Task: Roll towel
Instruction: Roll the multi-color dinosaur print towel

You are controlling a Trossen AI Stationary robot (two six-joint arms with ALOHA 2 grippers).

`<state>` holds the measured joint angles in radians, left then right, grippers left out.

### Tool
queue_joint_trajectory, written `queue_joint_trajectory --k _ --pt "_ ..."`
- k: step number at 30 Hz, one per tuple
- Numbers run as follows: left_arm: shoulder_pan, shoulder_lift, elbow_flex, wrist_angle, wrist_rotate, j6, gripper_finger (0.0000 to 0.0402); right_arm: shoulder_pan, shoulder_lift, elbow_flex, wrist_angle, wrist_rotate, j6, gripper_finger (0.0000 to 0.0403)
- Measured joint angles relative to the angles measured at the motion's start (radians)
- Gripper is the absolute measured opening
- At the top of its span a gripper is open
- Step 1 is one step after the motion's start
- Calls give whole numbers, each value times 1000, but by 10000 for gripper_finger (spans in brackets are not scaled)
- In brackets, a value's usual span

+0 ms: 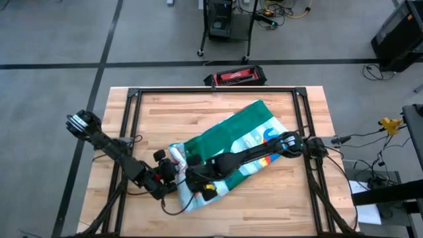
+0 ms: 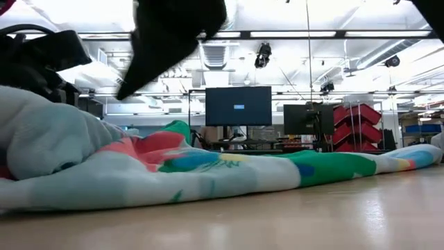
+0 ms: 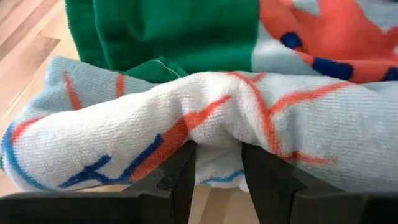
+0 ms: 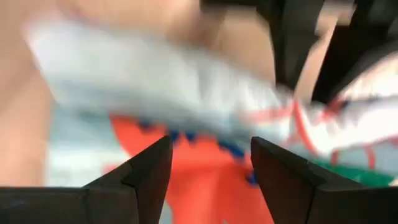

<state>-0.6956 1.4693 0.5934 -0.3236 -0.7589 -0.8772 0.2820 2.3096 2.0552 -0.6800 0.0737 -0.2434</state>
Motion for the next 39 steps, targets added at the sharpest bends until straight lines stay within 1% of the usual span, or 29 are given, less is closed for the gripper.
queue_joint_trajectory --k 2,7,9,12,18,22,28,36,39 --pt "0 0 2 0 -1 0 118 13 8 -3 51 -17 22 204" --pt "1 -4 2 0 -4 0 118 38 54 -3 265 -76 59 204" --pt "1 -4 2 0 -6 0 118 41 78 3 316 -104 80 204" --pt "1 -8 2 -2 -6 2 118 38 105 6 330 -127 114 204" --pt "2 -47 2 -19 -8 6 118 38 113 6 199 -125 119 204" --pt "5 -73 3 -23 -16 43 118 39 103 7 134 -126 115 204" --pt "36 -92 3 -45 -21 89 118 39 91 12 81 -125 112 204" --pt "142 -98 3 -55 -25 262 118 38 86 10 79 -122 113 204" --pt "192 -97 3 -52 25 324 118 37 86 10 80 -119 112 204"
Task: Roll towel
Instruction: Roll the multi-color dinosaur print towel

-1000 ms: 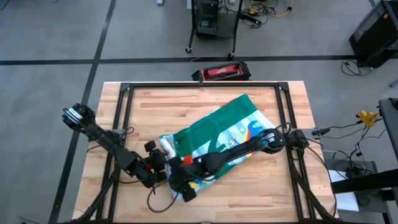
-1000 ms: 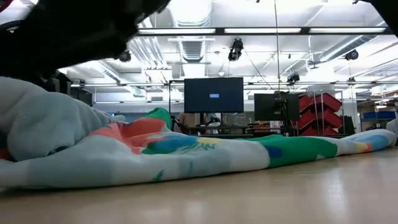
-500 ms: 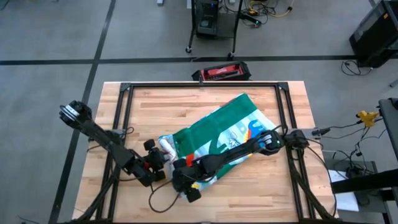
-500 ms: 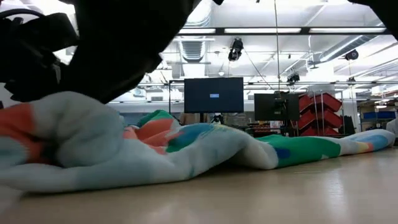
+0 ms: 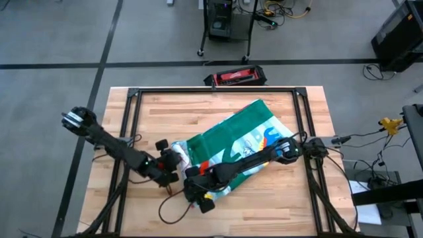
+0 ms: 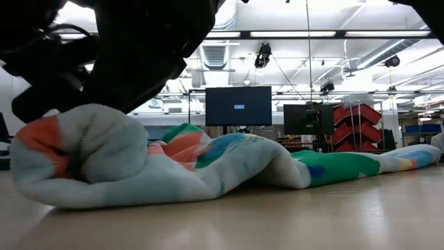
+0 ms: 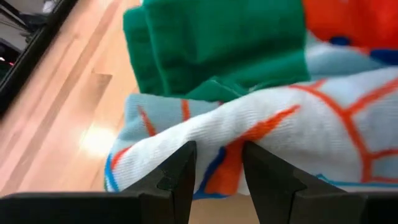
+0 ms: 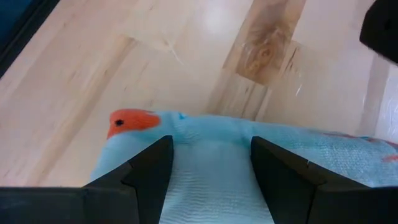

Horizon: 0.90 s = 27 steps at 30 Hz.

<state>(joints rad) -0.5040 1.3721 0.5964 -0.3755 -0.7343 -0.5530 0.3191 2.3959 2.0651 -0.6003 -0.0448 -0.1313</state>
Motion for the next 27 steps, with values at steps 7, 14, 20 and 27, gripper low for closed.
queue_joint_trajectory --k 7,14,20,27 --pt "61 10 -1 -3 127 71 118 1 -25 5 -40 14 -56 204" --pt "61 6 -2 -28 154 44 118 -63 -104 -11 -158 48 -135 204" --pt "61 6 -2 -66 160 -5 118 -140 -105 -70 -149 36 -193 204" --pt "61 2 -1 -82 160 -13 118 -206 -104 -193 -77 38 -206 204"
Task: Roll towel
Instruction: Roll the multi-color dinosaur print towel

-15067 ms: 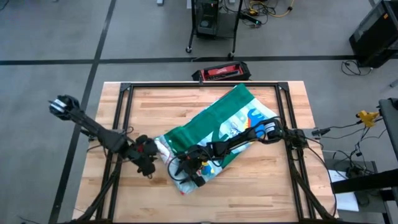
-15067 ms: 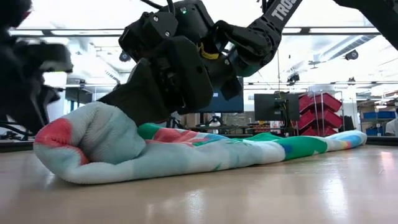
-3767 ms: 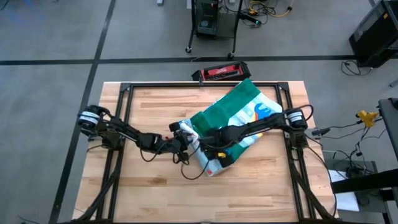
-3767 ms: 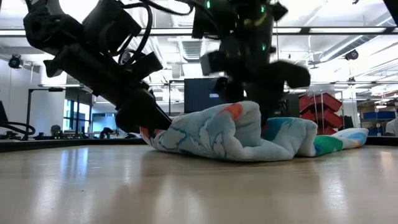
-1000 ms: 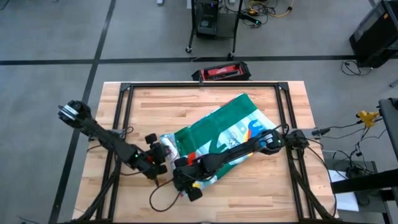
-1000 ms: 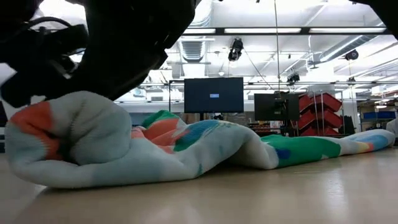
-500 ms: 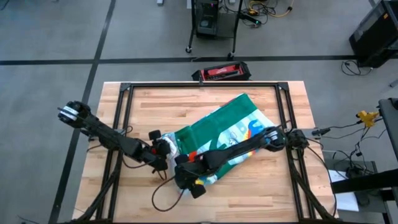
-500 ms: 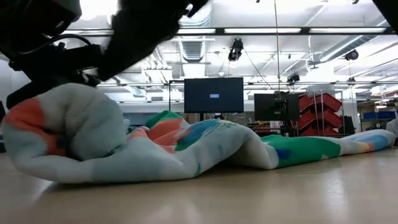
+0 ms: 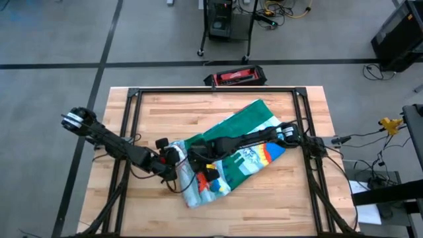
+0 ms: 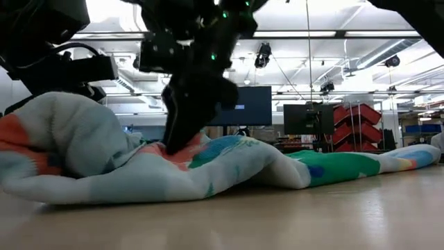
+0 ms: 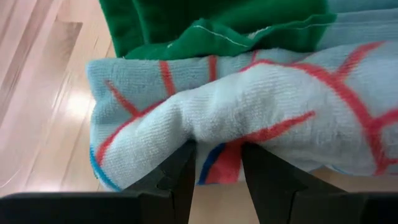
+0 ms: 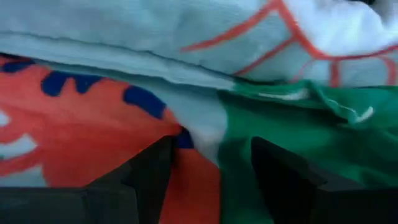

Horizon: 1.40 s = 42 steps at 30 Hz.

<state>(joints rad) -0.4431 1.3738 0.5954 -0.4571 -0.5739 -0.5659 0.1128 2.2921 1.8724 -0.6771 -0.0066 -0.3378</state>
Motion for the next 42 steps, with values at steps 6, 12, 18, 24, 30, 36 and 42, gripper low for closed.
queue_joint_trajectory --k 6,12,18,24,30,36,42 --pt "-9 -9 46 -36 8 -5 118 -13 3 -103 162 -28 -14 204" --pt "-73 -20 131 -222 16 -118 118 -17 3 -119 202 -37 -14 204" --pt "-238 -18 175 -362 94 -401 118 -21 3 -120 207 -36 -19 204" --pt "-434 56 138 -288 72 -684 118 -22 5 -121 230 -32 -22 204" --pt "-431 194 102 -177 -56 -701 118 -21 6 -121 238 -30 -13 204" --pt "-416 254 117 -133 -192 -675 118 -18 6 -121 239 -21 -12 204" --pt "-407 255 117 -67 -227 -657 118 -17 6 -121 242 -20 -2 204"
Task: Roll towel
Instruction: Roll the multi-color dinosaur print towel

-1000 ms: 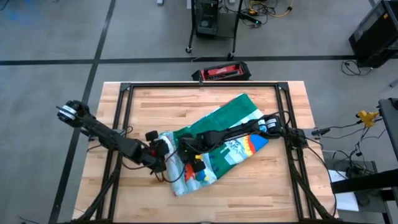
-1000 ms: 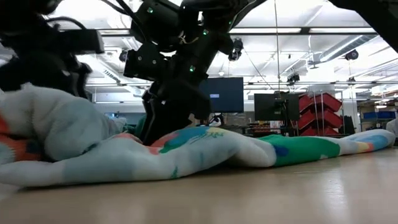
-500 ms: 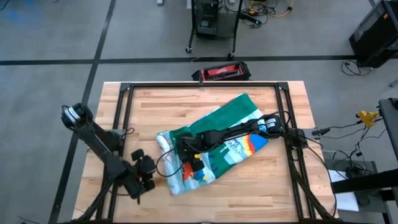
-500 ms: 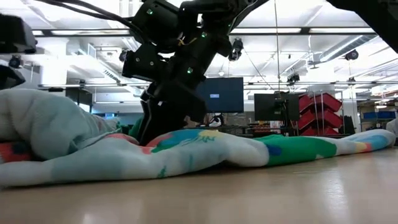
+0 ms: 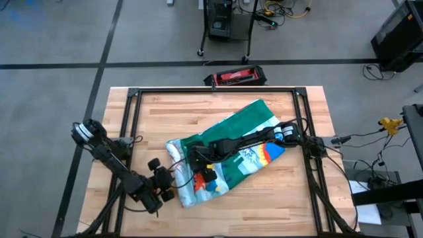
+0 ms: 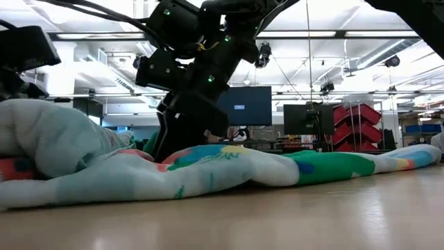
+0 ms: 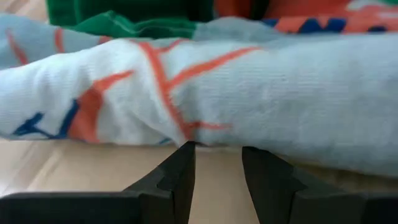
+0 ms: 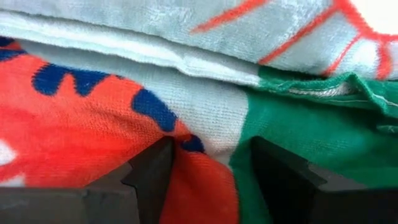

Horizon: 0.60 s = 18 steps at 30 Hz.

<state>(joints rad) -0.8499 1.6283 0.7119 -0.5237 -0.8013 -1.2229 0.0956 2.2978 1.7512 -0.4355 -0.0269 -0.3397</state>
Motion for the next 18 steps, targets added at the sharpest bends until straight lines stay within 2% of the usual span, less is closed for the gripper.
queue_joint_trajectory --k 11,18 --pt "34 -29 43 21 -74 110 118 2 -3 0 -1 1 1 204" --pt "107 -28 46 147 -82 319 118 3 -14 0 -2 4 -2 204"
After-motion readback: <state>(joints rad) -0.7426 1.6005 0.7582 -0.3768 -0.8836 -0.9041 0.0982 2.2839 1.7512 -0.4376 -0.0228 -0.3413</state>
